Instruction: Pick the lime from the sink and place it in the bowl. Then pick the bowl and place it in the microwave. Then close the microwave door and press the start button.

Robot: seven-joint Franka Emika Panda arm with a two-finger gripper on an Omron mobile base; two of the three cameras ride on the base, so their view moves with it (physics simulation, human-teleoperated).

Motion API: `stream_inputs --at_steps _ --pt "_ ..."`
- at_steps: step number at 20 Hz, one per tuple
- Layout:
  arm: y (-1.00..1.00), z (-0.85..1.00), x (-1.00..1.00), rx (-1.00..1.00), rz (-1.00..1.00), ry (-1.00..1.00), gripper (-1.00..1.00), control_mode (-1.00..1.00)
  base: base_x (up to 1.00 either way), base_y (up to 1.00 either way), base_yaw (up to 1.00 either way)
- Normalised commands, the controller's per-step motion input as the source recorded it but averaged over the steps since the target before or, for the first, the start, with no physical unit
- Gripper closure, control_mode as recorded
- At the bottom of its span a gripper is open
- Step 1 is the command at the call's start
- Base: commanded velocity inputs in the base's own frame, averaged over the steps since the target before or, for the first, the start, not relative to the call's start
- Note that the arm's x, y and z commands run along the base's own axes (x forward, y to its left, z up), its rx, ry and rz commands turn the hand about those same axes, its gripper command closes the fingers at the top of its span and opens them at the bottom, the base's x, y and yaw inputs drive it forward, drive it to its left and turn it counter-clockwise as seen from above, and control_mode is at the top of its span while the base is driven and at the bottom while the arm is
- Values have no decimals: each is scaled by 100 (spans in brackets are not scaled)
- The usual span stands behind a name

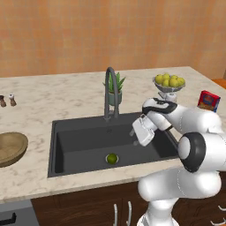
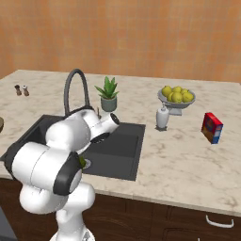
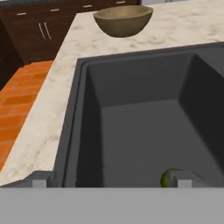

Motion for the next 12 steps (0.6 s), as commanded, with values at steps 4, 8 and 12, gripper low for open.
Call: stream_inputs --at_steps 4,8,12 --pt "0 -28 36 0 7 0 -100 -100 0 0 0" --pt "0 -38 37 0 7 0 -100 -100 0 0 0" --pt "0 -48 19 -1 1 0 -100 -100 0 0 0"
